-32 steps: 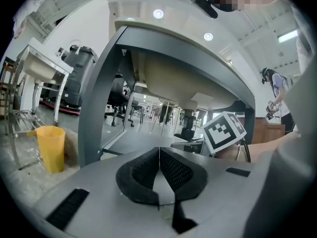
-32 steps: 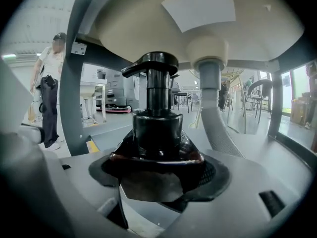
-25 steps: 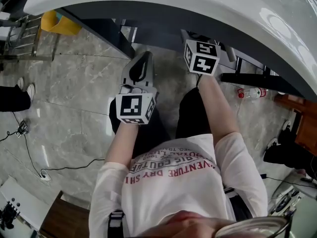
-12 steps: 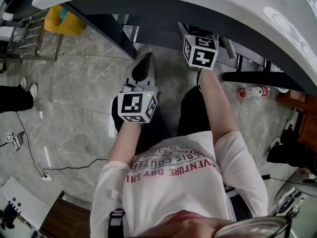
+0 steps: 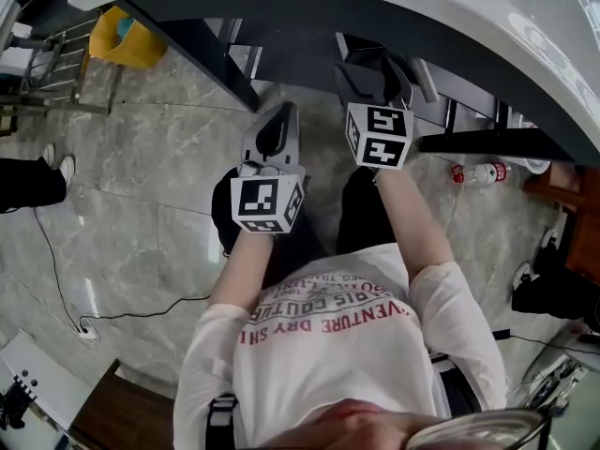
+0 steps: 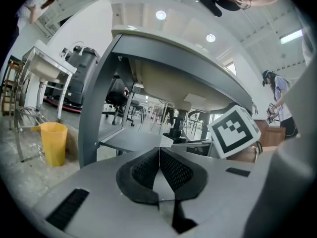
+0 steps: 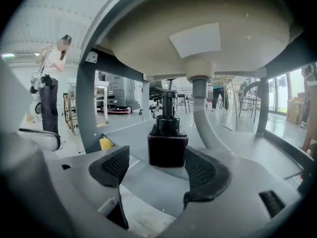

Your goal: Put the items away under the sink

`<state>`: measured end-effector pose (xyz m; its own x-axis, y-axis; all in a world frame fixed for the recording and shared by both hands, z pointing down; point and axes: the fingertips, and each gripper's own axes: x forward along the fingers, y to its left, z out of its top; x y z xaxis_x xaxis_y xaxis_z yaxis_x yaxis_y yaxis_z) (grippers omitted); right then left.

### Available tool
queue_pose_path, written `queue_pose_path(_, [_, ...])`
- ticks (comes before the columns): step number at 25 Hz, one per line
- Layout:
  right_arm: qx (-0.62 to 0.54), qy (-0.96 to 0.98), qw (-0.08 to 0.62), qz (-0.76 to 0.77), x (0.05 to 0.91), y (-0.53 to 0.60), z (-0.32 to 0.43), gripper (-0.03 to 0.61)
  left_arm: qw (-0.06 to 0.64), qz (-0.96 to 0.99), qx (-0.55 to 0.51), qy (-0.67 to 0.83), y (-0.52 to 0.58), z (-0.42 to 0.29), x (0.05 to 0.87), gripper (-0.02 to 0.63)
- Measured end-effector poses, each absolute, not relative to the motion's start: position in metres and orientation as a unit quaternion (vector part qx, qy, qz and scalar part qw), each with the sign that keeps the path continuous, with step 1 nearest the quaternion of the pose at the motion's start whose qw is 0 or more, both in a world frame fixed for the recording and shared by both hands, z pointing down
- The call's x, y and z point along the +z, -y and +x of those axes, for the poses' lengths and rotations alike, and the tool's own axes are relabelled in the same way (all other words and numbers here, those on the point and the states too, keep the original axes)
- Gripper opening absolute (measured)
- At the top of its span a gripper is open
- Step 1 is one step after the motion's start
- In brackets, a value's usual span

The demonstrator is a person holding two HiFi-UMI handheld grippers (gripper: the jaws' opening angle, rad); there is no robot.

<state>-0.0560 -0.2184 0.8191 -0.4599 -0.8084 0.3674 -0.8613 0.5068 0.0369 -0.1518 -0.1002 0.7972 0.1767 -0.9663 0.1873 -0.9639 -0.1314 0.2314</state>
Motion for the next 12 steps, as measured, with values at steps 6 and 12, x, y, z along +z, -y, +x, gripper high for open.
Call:
queue_pose_path(6, [0.076, 0.85, 0.151, 0.499, 0.814, 0.186, -0.036, 0.047, 0.149, 0.742, 0.0, 0.654, 0.096, -0.145, 0.795, 0.023])
queue_pose_path(12, [0.037, 0.896, 0.116, 0.428, 0.791, 0.148, -0.041, 0.025, 0.146, 0.741, 0.014, 0.655, 0.089, -0.13, 0.79, 0.023])
